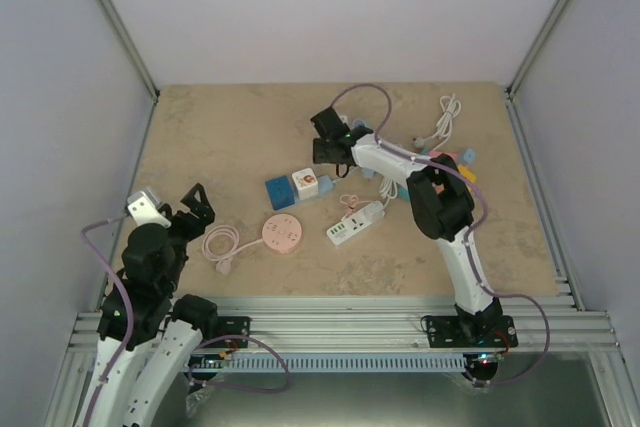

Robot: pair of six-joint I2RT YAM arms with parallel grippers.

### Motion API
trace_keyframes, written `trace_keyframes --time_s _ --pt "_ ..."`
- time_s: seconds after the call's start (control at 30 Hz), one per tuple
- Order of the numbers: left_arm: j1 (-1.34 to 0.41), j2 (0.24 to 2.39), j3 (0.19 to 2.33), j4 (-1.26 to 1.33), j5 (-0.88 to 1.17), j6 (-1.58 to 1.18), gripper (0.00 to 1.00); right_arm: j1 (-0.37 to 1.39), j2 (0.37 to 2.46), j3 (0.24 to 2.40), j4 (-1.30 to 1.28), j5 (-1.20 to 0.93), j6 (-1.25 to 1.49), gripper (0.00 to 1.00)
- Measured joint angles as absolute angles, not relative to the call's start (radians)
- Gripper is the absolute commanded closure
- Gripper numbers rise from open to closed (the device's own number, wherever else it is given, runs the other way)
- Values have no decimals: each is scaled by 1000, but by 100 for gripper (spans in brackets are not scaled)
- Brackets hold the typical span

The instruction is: Insert the plug

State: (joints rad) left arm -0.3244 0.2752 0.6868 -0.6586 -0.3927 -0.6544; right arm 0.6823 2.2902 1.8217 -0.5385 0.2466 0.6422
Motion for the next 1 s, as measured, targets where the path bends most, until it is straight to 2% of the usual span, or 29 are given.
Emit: trace_keyframes --time_s 0.23,0.47,0.67,0.87,1.0 --pt "-324 325 685 -587 -240 -601 1 668 2045 1769 -404 186 731 45" --pt "-324 412 659 -374 6 -575 1 680 1710 1475 -194 38 902 44" --pt "-327 509 610 -123 149 -585 1 748 1570 1269 -32 -96 1119 44" --pt "-419 598 532 97 158 -601 2 838 1490 1164 109 -146 1339 43" --pt "-557 661 513 203 64 -562 9 883 1473 1163 180 -143 1462 44"
